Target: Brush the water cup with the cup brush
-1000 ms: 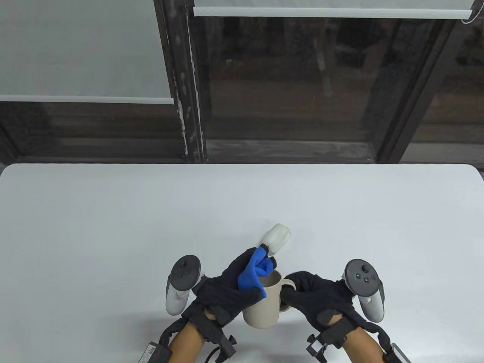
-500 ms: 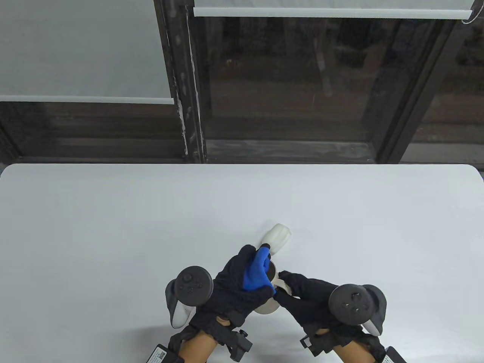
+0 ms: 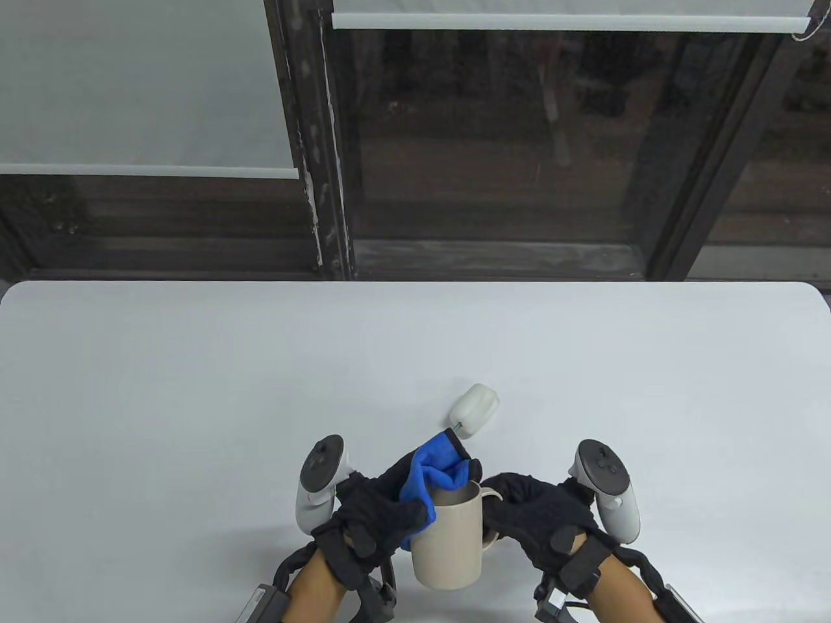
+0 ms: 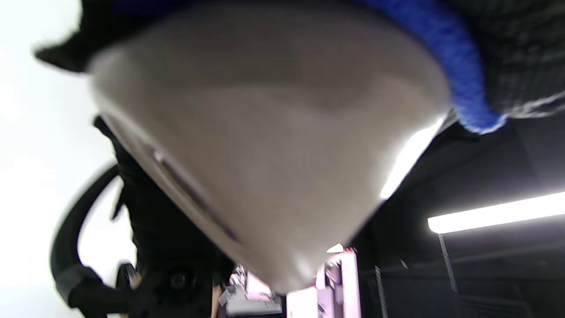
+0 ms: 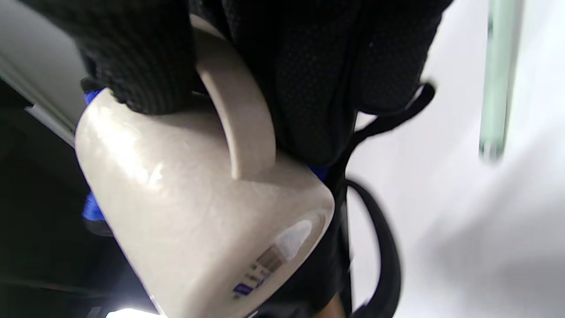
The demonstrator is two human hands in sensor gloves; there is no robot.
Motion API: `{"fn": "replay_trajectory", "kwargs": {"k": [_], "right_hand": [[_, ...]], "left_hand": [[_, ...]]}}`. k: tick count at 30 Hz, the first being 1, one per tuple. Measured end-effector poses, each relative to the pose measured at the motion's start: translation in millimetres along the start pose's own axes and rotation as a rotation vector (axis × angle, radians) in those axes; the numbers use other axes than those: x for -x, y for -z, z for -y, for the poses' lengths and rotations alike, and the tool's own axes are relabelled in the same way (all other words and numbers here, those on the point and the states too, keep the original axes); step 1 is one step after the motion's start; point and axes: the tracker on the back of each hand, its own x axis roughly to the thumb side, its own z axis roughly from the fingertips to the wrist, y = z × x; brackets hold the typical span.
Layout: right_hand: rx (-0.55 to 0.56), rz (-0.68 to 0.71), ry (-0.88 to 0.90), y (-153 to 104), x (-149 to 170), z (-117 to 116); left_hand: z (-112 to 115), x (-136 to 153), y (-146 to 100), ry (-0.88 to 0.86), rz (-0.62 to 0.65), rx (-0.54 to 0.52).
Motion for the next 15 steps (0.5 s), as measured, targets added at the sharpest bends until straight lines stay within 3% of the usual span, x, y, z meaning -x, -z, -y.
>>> {"fn": "replay_trajectory", "kwargs": {"k": [4, 6, 10, 13, 15], "right_hand": [[0.311, 0.078, -0.431, -13.5, -22.4, -4.1], [0.402, 0.11, -0.635, -16.3, -30.1, -13.5], [0.501, 0.202, -0.949, -21.1, -40.9, -35.8], [0.518, 0.234, -0.97, -22.8, -44.4, -35.9], [0.478, 0.221, -0.848, -22.9, -42.8, -25.9]], "left_hand": [[-1.8, -8.5, -7.7, 0.388, -0.115, -0.287], [6.3, -9.4, -9.2, 0.533, -0.17, -0.423], [20.7, -11.8, -8.3, 0.791, -0.25, -0.552], [20.3, -9.3, -10.1, 0.738, -0.201, -0.563], [15.8, -10.9, -11.5, 0.684, -0.171, -0.539]]}}
